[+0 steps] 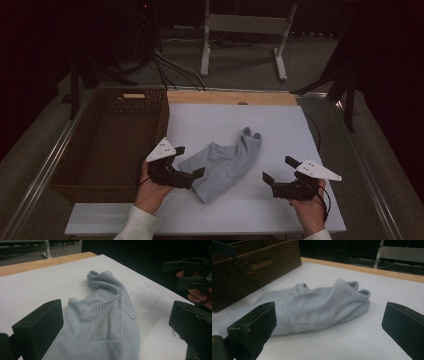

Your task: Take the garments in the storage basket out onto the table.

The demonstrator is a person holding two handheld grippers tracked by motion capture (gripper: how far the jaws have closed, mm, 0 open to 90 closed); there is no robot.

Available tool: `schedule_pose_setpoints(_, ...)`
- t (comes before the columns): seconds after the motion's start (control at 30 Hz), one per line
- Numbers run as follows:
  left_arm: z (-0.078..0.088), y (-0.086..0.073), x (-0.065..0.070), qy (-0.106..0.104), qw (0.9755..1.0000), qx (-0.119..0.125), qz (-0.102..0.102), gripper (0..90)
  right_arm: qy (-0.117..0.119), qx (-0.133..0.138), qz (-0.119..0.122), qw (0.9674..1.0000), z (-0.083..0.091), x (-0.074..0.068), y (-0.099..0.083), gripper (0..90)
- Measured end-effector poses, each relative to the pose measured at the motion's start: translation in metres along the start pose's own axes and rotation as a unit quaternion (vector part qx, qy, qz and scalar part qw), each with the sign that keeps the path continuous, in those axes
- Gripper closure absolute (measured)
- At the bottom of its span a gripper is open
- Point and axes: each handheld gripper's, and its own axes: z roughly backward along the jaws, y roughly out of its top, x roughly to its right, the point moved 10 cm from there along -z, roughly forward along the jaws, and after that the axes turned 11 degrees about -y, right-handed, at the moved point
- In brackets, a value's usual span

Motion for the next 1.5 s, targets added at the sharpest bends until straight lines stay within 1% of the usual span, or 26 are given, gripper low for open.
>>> schedule_pose_setpoints(0.13, 0.001, 0.000, 0.001, 0.000, 1.0000, 0.001, -0.001, 0.3, 0.002, -0.003, 0.001, 1.0000, -0.006, -0.002, 0.006, 0.0)
schedule_pose_setpoints(0.27, 0.003, 0.002, 0.001, 0.001, 1.0000, 0.003, -0.002, 0.3, 0.007, -0.006, -0.003, 1.0000, -0.012, -0.006, 0.010, 0.0)
schedule_pose_setpoints(0.53, 0.005, 0.004, 0.003, 0.000, 1.0000, 0.006, -0.004, 0.3, 0.017, -0.018, 0.001, 0.9997, -0.024, -0.017, 0.014, 0.0)
schedule_pose_setpoints(0.77, 0.010, 0.005, 0.000, 0.006, 0.9999, 0.010, -0.004, 0.4, 0.024, -0.021, 0.011, 0.9994, -0.032, -0.027, 0.020, 0.0)
schedule_pose_setpoints(0.97, 0.012, 0.004, -0.003, 0.005, 0.9999, 0.012, -0.001, 0.3, 0.027, -0.026, 0.014, 0.9992, -0.038, -0.032, 0.024, 0.0)
schedule_pose_setpoints(1.2, 0.009, 0.002, -0.002, 0.011, 0.9999, 0.000, -0.009, 0.3, 0.031, -0.030, 0.019, 0.9989, -0.046, -0.038, 0.028, 0.0)
schedule_pose_setpoints(1.5, 0.009, 0.001, -0.001, 0.010, 0.9999, 0.001, -0.008, 0.3, 0.038, -0.033, 0.028, 0.9983, -0.056, -0.048, 0.035, 0.0)
